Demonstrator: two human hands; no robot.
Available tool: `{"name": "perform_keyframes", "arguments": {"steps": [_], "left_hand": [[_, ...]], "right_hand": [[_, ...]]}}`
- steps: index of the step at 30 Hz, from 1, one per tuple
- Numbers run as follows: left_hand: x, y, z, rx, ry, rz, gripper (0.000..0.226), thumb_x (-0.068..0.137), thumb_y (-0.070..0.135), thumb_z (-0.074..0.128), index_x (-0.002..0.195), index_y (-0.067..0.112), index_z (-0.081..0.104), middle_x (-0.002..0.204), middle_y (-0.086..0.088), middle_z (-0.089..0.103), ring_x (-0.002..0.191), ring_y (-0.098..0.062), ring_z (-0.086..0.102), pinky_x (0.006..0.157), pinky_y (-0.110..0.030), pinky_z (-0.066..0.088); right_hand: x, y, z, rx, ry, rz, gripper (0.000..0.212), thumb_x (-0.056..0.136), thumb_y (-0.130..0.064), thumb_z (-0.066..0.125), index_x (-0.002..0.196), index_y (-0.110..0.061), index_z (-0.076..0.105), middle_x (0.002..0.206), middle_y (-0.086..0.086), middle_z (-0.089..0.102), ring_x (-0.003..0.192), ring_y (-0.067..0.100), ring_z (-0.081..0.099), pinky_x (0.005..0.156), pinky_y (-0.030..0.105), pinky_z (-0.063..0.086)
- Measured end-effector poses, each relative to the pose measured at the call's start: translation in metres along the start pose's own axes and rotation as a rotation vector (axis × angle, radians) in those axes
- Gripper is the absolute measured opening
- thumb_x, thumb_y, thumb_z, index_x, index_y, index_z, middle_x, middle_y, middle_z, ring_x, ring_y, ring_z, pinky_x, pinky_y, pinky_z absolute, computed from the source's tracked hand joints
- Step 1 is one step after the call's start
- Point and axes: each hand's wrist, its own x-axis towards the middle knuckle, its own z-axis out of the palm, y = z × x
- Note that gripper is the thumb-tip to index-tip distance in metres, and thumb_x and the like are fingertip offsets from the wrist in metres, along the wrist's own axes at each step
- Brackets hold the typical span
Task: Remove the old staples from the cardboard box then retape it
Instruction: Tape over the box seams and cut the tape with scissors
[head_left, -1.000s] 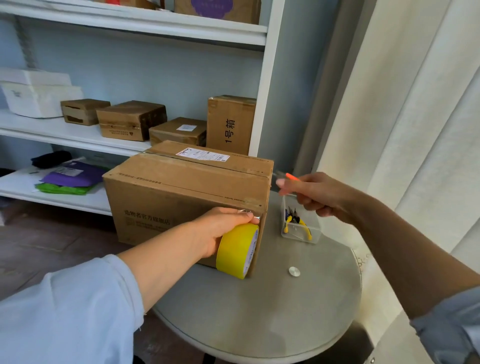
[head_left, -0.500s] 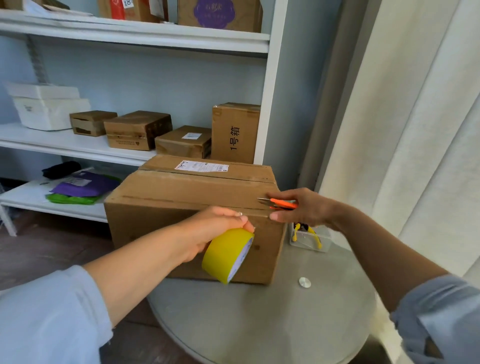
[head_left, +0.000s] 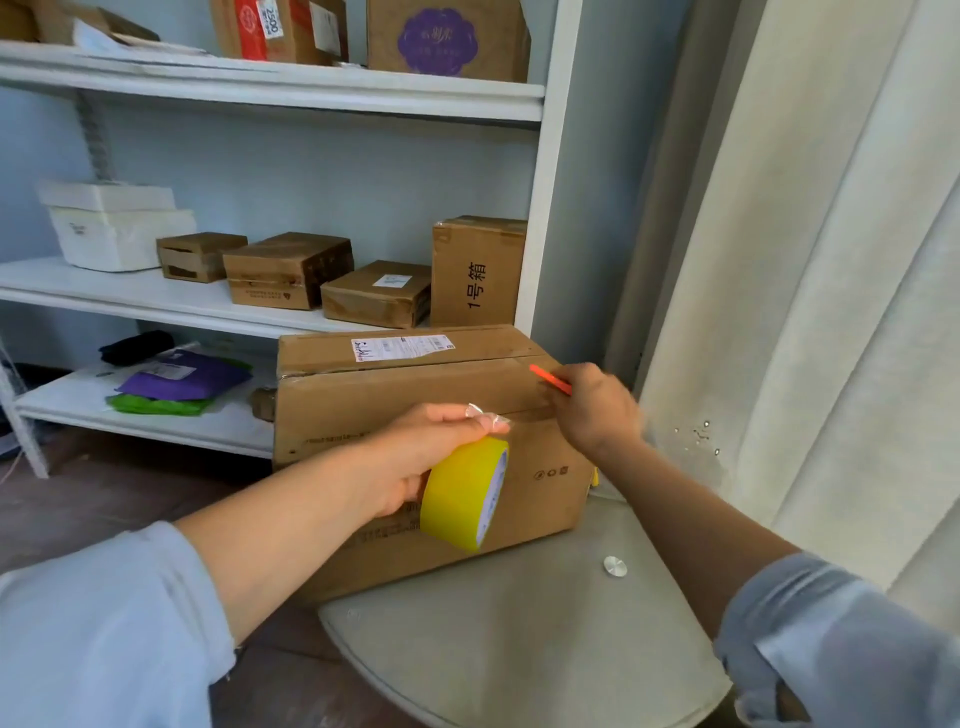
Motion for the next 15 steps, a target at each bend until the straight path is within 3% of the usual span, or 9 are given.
{"name": "perform_keyframes", "arguments": {"steps": [5,9,10,13,15], "left_hand": [[-0.008,0.002,-0.010,0.031,-0.007,-0.010,0.018,0.090,0.021,0.061,0.104,0.016,0.070,0.106,-0.010,0.068,0.078,-0.013,0.061,0.062,-0.021,0.052],[-0.012,0.004,-0.016,0.101,-0.001,-0.007,0.019,0.087,0.018,0.063,0.103,0.012,0.071,0.100,-0.013,0.067,0.074,-0.017,0.059,0.058,-0.018,0.051],[-0.013,0.006,-0.014,0.105,-0.002,-0.001,0.016,0.087,0.019,0.063,0.100,0.013,0.072,0.100,-0.013,0.067,0.075,-0.017,0.059,0.058,-0.019,0.051],[-0.017,0.013,-0.005,0.109,-0.009,0.011,0.016,0.085,0.018,0.066,0.098,0.013,0.073,0.106,-0.015,0.068,0.081,-0.021,0.061,0.069,-0.024,0.051],[-0.021,0.016,-0.004,0.128,-0.002,-0.002,0.020,0.081,0.017,0.070,0.100,0.012,0.073,0.109,-0.014,0.069,0.087,-0.024,0.063,0.076,-0.029,0.053]], "right_hand": [[-0.017,-0.026,0.024,0.390,-0.066,-0.153,0.032,0.099,-0.033,0.047,0.108,-0.006,0.062,0.107,0.019,0.064,0.105,0.038,0.054,0.079,0.038,0.041],[-0.033,-0.006,0.033,0.384,-0.138,-0.194,0.037,0.101,-0.029,0.043,0.134,-0.013,0.052,0.135,0.013,0.052,0.132,0.031,0.041,0.101,0.035,0.034],[-0.029,-0.001,0.030,0.384,-0.168,-0.173,0.039,0.101,-0.029,0.043,0.136,-0.013,0.051,0.133,0.013,0.052,0.127,0.029,0.045,0.099,0.033,0.035],[-0.006,0.000,0.012,0.311,-0.261,-0.052,0.035,0.101,-0.031,0.043,0.122,-0.008,0.058,0.101,0.013,0.058,0.090,0.028,0.054,0.074,0.030,0.038],[0.002,-0.010,0.007,0.267,-0.230,-0.030,0.035,0.101,-0.034,0.041,0.116,-0.008,0.058,0.100,0.014,0.061,0.090,0.031,0.057,0.072,0.033,0.040]]}}
